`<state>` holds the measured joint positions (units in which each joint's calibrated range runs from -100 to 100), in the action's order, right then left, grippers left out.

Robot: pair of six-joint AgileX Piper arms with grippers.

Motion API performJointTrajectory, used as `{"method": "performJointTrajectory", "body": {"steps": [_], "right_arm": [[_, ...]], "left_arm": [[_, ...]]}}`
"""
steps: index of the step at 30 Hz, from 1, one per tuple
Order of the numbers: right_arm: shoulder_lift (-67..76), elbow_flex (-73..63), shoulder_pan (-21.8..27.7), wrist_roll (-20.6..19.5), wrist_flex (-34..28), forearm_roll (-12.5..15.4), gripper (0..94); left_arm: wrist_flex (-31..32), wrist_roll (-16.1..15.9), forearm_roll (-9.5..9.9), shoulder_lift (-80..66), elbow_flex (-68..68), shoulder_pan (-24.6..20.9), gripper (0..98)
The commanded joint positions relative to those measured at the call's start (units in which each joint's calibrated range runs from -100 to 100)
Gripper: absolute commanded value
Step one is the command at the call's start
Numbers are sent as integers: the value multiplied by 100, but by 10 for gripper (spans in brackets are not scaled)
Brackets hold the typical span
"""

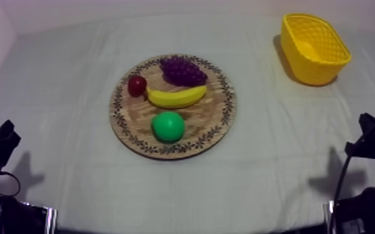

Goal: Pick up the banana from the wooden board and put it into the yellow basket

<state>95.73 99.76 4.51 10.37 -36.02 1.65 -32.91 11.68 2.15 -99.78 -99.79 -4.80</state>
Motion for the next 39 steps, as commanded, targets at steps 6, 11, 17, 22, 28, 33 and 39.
{"method": "performJointTrajectory", "body": {"steps": [6,11,17,22,28,33,39], "right_arm": [[2,1,1,70,-3,-1,55],[2,1,1,141,-3,-1,56],[-3,1,-29,-26,145,47,15],[-441,-85,-238,64,416,5,7],[-1444,-872,-536,-25,552,-154,6],[-2170,-1835,-878,-280,334,-422,6],[-2970,-3222,-1296,-564,-258,-701,6]], "left_arm": [[0,2,3,-5,1,-1,1],[0,2,3,-5,1,-1,1],[0,2,3,-5,1,-1,1],[0,1,3,-5,1,-1,1],[0,-1,3,-5,1,-1,1],[0,1,3,-5,1,-1,1],[0,2,3,-5,1,-1,1]]}}
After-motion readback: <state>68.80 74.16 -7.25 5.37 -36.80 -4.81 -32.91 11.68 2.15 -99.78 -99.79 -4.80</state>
